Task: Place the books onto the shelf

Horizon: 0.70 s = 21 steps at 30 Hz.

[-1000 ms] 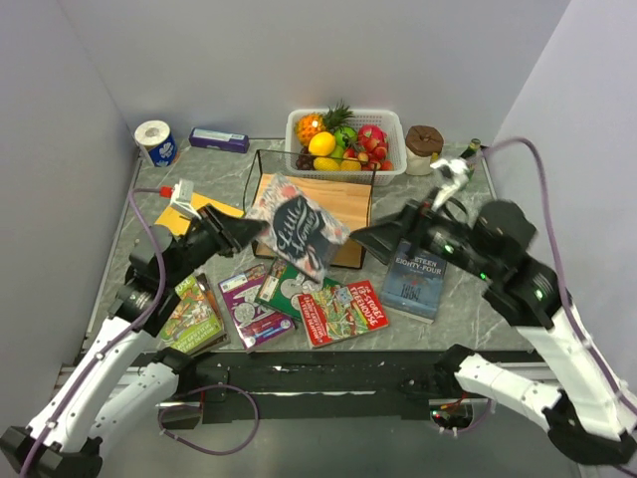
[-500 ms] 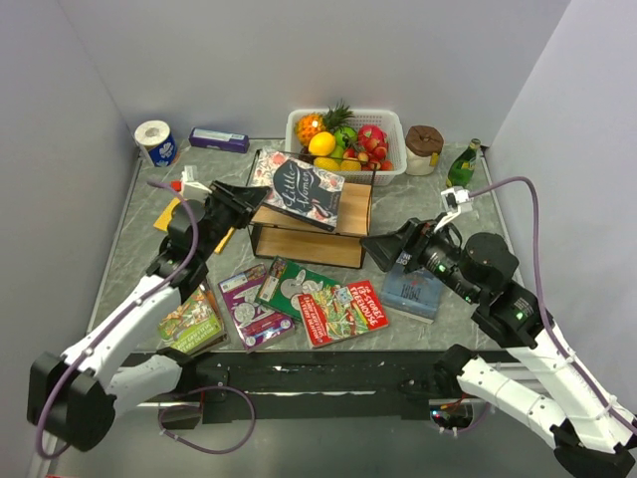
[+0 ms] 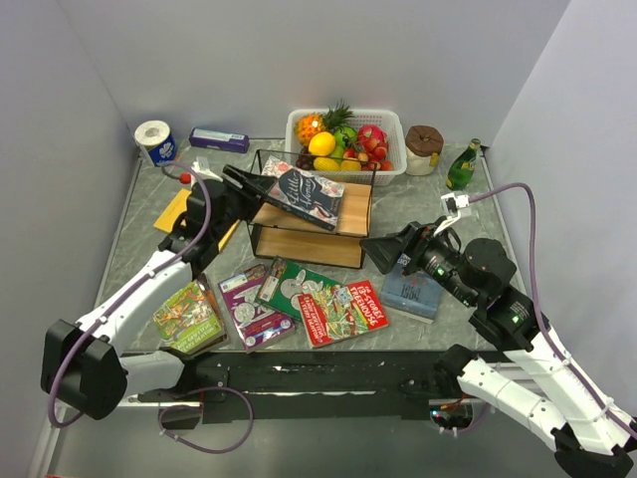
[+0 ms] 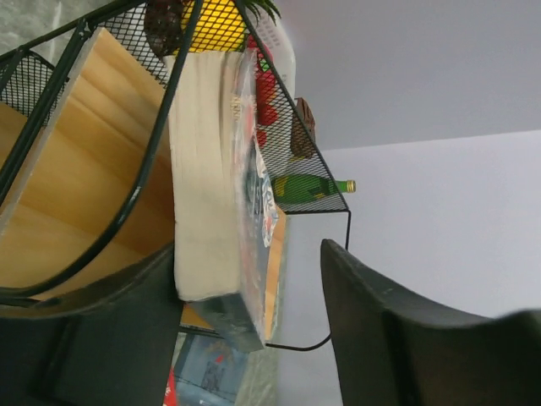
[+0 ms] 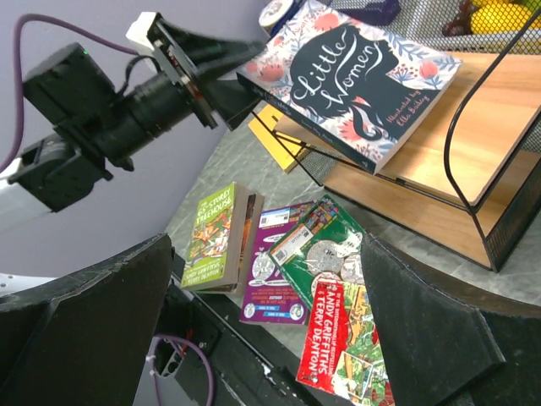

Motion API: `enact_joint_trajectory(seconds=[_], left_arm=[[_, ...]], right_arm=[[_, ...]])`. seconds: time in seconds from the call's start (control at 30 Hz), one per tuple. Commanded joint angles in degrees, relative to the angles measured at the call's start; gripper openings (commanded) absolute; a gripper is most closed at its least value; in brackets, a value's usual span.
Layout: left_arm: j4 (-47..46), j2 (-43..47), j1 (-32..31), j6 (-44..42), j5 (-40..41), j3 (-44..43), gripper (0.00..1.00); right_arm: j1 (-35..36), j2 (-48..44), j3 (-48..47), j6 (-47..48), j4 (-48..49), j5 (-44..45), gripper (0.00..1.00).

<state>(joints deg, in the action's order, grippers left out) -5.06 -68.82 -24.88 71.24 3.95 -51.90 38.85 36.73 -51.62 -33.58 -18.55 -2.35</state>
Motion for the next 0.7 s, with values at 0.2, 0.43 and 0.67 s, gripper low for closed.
enact_joint_trajectory(seconds=[0.2, 0.43, 0.67], left_arm=[[26.4, -2.9, -0.3, -6.4, 4.6, -20.4, 0.72], [37.7, -5.7, -0.4, -10.9, 5.4, -27.6, 0.71], [44.3, -7.4, -0.7, -15.0, 9.9, -33.0, 0.7]], right_arm=[[0.3, 1.1, -0.2, 1.9, 2.1, 2.2, 0.98], [0.3, 3.3, -1.3, 3.9, 1.7, 4.3, 0.98], [0.3, 5.8, -2.7, 4.6, 1.3, 3.4, 0.98]])
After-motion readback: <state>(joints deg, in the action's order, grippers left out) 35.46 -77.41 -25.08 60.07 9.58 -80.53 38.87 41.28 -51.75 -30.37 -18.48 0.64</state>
